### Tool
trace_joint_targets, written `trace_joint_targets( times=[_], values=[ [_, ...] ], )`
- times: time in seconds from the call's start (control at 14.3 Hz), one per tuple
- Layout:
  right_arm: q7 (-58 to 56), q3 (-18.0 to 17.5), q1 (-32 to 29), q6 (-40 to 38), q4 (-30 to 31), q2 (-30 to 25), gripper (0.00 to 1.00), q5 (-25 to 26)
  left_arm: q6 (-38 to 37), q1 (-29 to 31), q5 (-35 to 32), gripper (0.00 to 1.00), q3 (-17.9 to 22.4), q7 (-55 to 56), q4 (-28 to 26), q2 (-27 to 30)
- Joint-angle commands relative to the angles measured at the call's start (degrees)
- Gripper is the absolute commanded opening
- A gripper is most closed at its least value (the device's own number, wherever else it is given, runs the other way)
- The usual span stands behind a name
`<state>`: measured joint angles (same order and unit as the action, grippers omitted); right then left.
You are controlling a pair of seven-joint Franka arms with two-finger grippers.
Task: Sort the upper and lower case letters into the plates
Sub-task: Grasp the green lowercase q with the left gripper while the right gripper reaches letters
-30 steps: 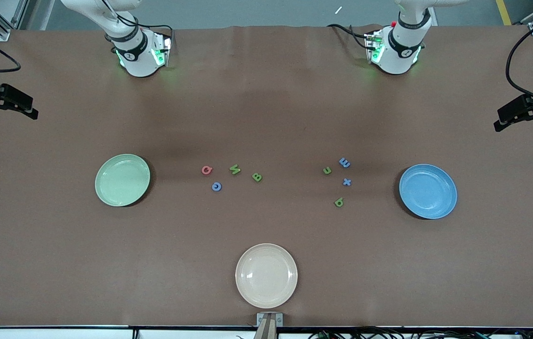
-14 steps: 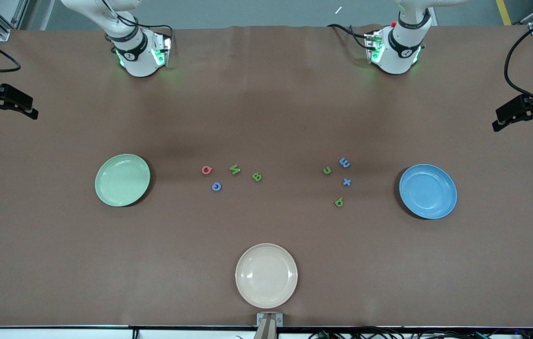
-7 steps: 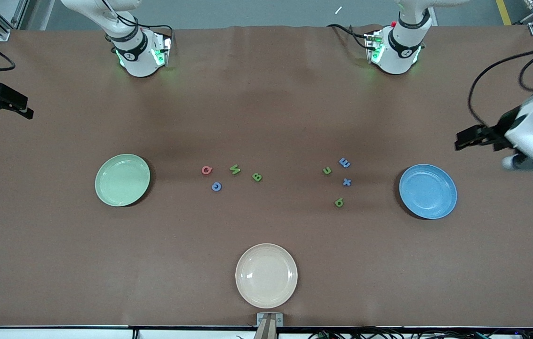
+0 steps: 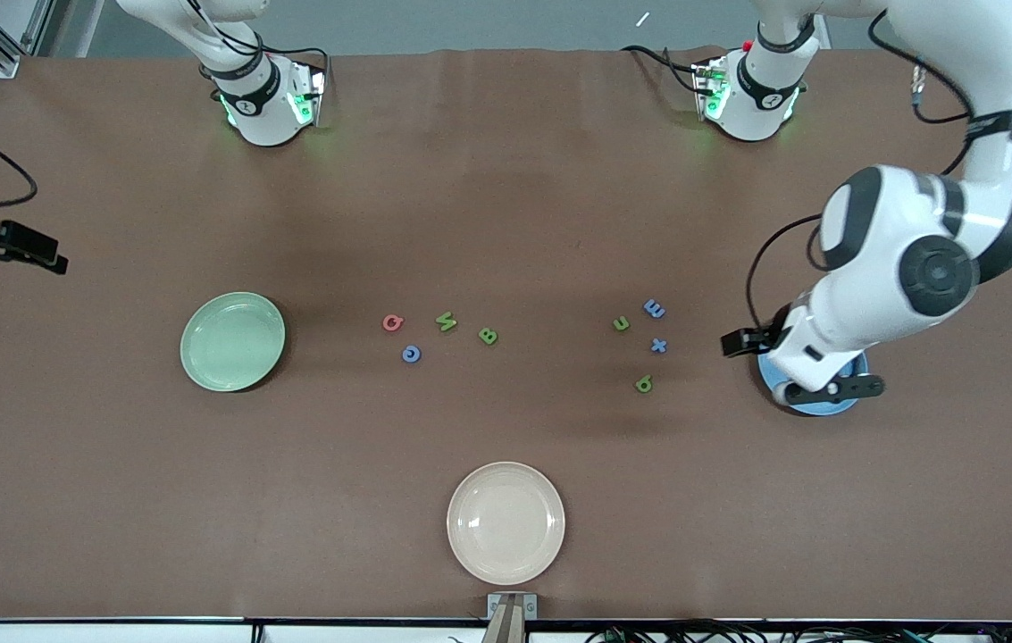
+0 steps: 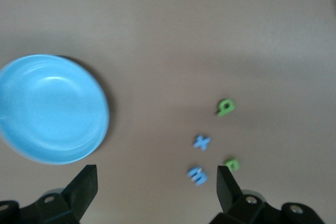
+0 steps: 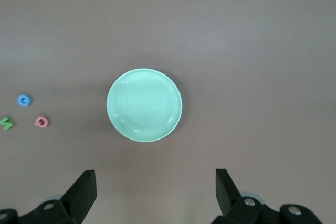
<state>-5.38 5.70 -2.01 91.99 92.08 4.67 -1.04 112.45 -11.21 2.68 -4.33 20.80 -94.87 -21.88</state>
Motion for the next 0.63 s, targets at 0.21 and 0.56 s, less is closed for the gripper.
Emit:
trace_joint_targets(
  times=[0.21, 0.56],
  values=[
    [-0.4, -0.4, -3.8, 0.1, -1.1, 4.7, 1.0, 0.2, 13.0, -6.5, -0.2, 1.0, 0.5, 14.0, 0.7, -10.0],
    [12.4, -1.0, -2.3, -3.7, -0.7, 4.4, 1.0, -2.7, 20.0, -9.3, -3.4, 1.0, 0.5, 32.7, 2.1, -17.1]
  ],
)
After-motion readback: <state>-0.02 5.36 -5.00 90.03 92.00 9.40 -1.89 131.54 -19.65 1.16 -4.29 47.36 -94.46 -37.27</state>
